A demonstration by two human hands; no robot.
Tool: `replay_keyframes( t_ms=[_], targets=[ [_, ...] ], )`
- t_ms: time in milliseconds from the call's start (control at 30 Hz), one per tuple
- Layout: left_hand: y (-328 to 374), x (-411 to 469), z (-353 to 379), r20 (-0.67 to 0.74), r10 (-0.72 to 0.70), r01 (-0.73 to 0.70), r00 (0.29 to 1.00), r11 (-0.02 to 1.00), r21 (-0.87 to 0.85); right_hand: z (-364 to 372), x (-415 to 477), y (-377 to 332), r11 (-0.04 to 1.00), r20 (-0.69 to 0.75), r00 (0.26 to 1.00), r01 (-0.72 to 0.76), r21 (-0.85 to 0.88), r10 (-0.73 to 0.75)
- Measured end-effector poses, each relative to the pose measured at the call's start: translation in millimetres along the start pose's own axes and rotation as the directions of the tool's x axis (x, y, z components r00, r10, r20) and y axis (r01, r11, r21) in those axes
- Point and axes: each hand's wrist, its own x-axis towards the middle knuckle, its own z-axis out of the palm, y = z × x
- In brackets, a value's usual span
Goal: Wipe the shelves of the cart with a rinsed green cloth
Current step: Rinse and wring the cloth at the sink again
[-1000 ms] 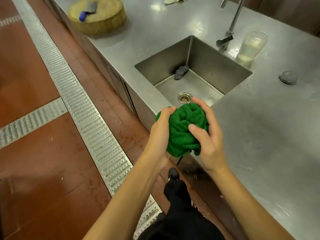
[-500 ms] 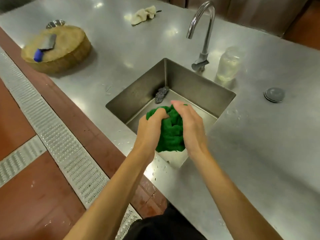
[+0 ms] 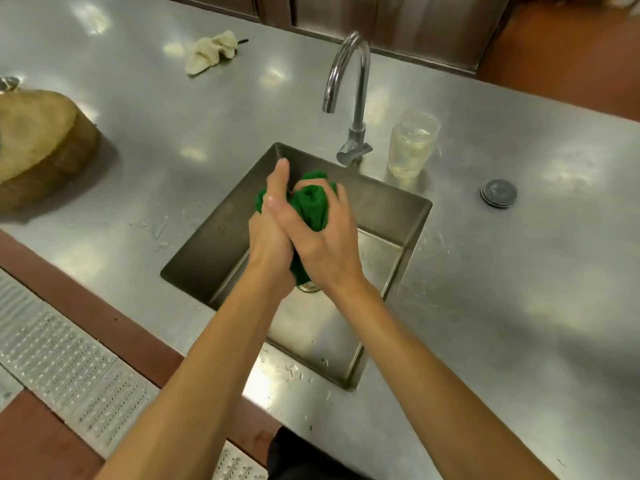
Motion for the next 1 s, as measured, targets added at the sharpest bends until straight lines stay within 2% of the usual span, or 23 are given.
replay_keyframes(
  t_ms=[200, 433, 800, 900, 1000],
  targets=[
    [10.1, 13.5, 8.5, -0.139, 0.026, -0.017, 0.990, 0.998, 0.066, 13.1, 24.3, 3.5, 0.996, -0.215, 0.974, 0.065, -0.064, -0.077],
    [21.8, 31.9, 9.4, -0.123, 0.040, -0.027, 0.992, 0.994, 0.107, 19.2, 46.6, 3.2, 0.985, -0.325, 0.937, 0.080, -0.154, -0.127],
    [20.9, 39.5, 15.7, -0.097, 0.039, -0.028, 0.995, 0.993, 0.112, 12.1, 57.7, -0.2, 0.981, -0.315, 0.936, 0.107, -0.161, -0.154],
    [16.0, 38.9, 11.8, -0.096, 0.010, -0.001, 0.995, 0.996, 0.088, 11.0, 56.9, 2.3, 0.963, -0.268, 0.946, 0.120, -0.242, -0.184],
    [10.9, 37.6, -0.2, 0.011, -0.068, 0.068, 0.998, 0.997, 0.029, 6.4, 55.3, 11.3, 0.927, -0.210, 0.954, 0.131, -0.351, -0.214]
  ],
)
